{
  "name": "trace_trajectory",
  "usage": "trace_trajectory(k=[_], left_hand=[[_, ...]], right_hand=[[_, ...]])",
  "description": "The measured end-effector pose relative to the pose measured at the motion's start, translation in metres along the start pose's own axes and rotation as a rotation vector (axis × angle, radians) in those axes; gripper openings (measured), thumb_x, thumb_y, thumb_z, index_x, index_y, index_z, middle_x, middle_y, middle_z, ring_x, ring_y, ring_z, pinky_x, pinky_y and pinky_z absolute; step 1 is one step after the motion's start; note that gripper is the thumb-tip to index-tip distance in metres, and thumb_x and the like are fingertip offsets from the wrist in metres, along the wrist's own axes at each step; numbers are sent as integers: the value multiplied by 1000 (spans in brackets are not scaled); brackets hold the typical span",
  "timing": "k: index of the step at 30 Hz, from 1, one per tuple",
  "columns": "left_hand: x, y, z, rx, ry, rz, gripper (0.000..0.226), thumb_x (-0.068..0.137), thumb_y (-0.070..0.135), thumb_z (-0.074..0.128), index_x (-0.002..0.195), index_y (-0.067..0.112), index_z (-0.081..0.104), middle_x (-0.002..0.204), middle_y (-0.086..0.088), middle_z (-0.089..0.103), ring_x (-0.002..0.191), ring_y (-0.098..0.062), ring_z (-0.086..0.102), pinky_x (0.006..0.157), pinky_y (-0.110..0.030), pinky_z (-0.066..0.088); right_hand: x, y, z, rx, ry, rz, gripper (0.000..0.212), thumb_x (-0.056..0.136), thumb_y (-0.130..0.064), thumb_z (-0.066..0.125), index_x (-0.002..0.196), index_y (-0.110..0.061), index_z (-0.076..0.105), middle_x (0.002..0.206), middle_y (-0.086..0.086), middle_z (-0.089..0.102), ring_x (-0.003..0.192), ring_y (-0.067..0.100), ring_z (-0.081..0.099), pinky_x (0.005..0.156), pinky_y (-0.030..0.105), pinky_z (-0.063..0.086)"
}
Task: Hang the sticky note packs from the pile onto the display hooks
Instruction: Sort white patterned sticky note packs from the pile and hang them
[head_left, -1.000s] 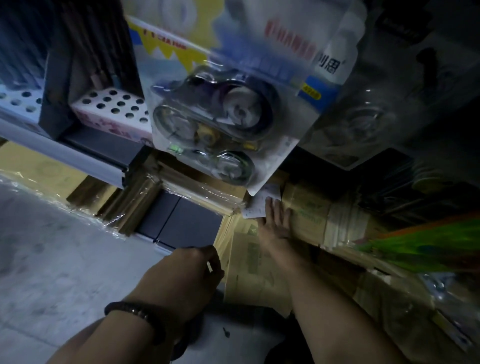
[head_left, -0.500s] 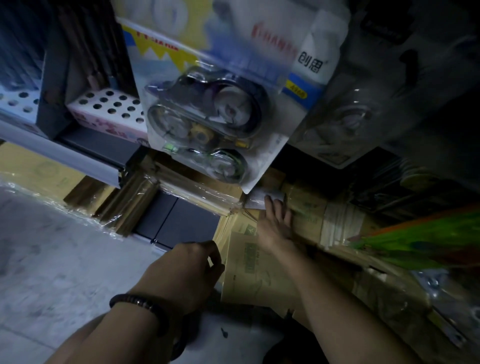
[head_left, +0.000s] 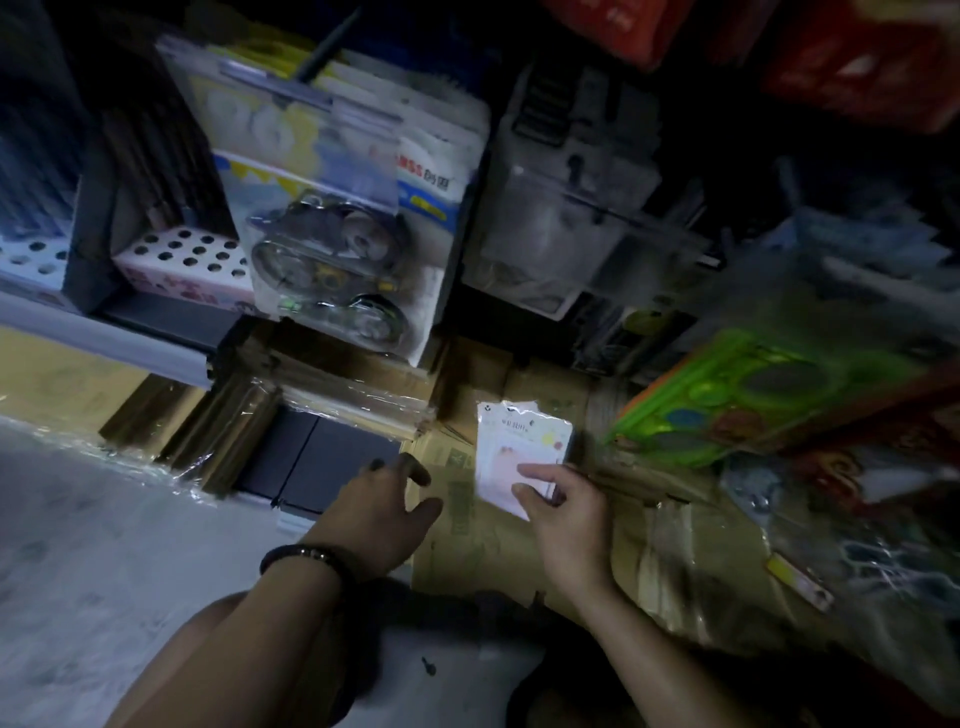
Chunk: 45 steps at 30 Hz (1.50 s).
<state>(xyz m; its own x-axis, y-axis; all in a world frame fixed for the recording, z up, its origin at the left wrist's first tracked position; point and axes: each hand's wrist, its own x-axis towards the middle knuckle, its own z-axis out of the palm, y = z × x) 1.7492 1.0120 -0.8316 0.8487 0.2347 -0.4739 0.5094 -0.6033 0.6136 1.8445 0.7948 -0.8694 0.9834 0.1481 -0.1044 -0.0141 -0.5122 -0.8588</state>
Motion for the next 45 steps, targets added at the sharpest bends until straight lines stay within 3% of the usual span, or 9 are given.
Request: trace_trajectory(k=[6,12,16,19,24,29,34,38,45], left_hand=[[-13,27,10,-630,-215,-154,68,87,64,77,139,28,51,125,4,72,115,-21,69,100,-45,57],[-58,55,9,-1045,-420,-77,33,109,24,56,137,9,65,128,-18,76,122,-41,71,113,-64,49],[-101,69,15,-1198,-403,20,35,112,19,47,144,10,58,137,-20,71,126,-42,69,104,-60,57],[-130,83,21,-1202,-302,82,35,111,18,49,145,16,58,137,-17,71,125,-41,69,104,-67,54],[-171,127,-12,-1147,-106,247,35,105,14,57,139,20,61,134,-14,73,117,-41,74,94,-66,59],[-205,180,-58,-1060,-13,430,35,105,16,60,140,24,60,131,-7,76,113,-37,76,85,-57,64],[-241,231,-97,-1015,25,593,36,107,12,57,142,21,60,134,-9,75,119,-37,74,100,-65,57],[-260,279,-131,-956,130,743,38,104,5,57,140,17,60,133,-6,76,120,-28,74,87,-40,65],[-285,342,-197,-859,145,885,38,106,10,59,143,19,58,135,-6,74,121,-29,74,96,-50,62]], right_hand=[[-66,-37,-24,435,19,245,27,83,7,83,91,-18,84,83,-5,80,73,7,72,70,22,55],[-108,-62,-50,557,0,196,28,84,13,77,87,-11,64,69,1,67,69,15,62,76,37,49],[-128,-72,-74,430,-9,80,38,87,8,74,106,-19,53,100,10,79,88,25,75,82,46,59],[-141,-91,-100,348,-14,-30,43,89,0,75,115,-27,55,105,2,77,91,18,75,70,30,59],[-156,-145,-147,310,27,-180,46,88,1,79,119,-26,60,106,-2,79,96,15,78,76,48,66],[-162,-205,-200,345,47,-304,51,90,-4,83,130,-32,71,125,-6,76,107,11,77,82,37,66],[-164,-261,-257,318,95,-448,47,92,-7,82,125,-40,76,108,-19,77,96,8,73,82,19,55],[-165,-309,-295,310,174,-574,43,94,-8,80,122,-41,77,86,-21,70,91,5,72,83,15,53],[-157,-383,-348,414,269,-726,47,93,1,77,115,-41,79,79,-17,63,87,6,72,85,13,52]])
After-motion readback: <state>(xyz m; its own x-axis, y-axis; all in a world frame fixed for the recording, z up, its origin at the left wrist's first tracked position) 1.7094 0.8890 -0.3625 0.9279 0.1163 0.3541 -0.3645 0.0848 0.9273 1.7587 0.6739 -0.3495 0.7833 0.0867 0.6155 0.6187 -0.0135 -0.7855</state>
